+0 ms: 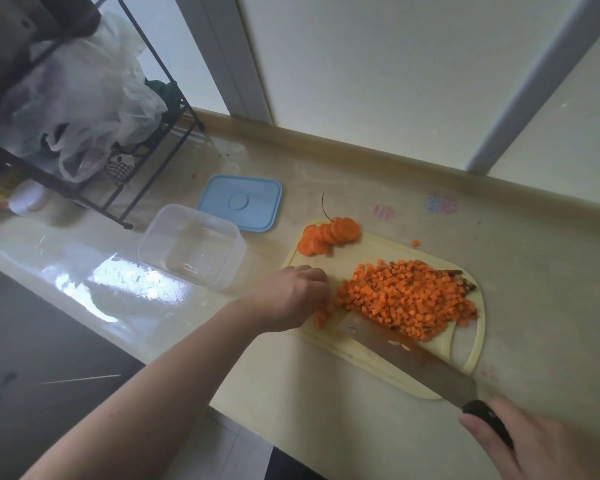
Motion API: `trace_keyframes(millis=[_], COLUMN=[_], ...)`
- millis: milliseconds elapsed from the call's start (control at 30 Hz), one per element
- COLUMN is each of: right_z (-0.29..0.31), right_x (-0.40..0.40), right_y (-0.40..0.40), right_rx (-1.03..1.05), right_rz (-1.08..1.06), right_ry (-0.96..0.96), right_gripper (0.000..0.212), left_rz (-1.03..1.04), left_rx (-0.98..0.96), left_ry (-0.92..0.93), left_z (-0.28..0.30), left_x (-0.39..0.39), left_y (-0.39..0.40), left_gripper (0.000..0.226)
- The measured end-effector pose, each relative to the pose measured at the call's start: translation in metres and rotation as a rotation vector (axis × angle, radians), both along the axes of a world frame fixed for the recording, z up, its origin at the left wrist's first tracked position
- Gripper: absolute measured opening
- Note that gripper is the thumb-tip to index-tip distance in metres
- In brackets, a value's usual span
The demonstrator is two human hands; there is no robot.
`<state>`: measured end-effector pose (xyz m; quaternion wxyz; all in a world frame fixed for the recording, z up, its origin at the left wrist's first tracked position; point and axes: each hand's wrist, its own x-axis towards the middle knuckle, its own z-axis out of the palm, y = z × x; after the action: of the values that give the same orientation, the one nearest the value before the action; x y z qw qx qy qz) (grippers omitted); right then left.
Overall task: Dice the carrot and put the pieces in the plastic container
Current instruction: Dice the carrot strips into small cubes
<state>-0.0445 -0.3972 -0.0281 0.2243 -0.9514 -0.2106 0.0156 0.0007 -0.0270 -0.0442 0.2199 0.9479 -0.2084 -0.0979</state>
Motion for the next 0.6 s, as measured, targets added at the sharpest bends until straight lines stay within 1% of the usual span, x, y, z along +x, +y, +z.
trace_keyframes(millis=[167, 233, 300, 333, 400, 467, 500, 600], right_z=[-0.003, -0.004, -0.003, -0.003, -0.004, -0.004, -0.004, -0.003], right_x=[-0.003, -0.004, -0.004, -0.003, -0.003, -0.003, -0.003, -0.002], right_y=[-0.003, -0.004, -0.006, -0.007, -0.009, -0.009, -0.009, -0.006], right_rx=[0.067, 0.092, 0.086, 0.074, 0.057, 0.05, 0.043, 0.026], right_rz=[-0.048, -0.071, -0.105, -0.12, -0.132, -0.135, -0.135, -0.137], right_ry=[0.016, 0.004, 0.009, 0.023, 0.032, 0.03, 0.023, 0.026], right_gripper=[0.069, 0.069, 0.065, 0.067, 0.075, 0.075, 0.075, 0.074], left_rz=[0.019, 0.079, 0.166, 0.21, 0.275, 0.322, 0.343, 0.393], left_rx=[-0.031, -0.076, -0.095, -0.096, -0.1, -0.105, -0.109, -0.131], left_ry=[0.025, 0.029, -0.011, -0.039, -0.075, -0.078, -0.083, -0.127], left_z=[-0.003, -0.007, -0.009, -0.011, -0.012, -0.015, -0.017, -0.025], left_x=[0.0, -0.001, -0.003, -0.005, -0.007, -0.009, -0.011, -0.016], left_y=[0.0, -0.002, -0.009, -0.014, -0.025, -0.031, -0.033, -0.037], left_gripper=[0.013, 0.014, 0.015, 0.015, 0.021, 0.033, 0.035, 0.023])
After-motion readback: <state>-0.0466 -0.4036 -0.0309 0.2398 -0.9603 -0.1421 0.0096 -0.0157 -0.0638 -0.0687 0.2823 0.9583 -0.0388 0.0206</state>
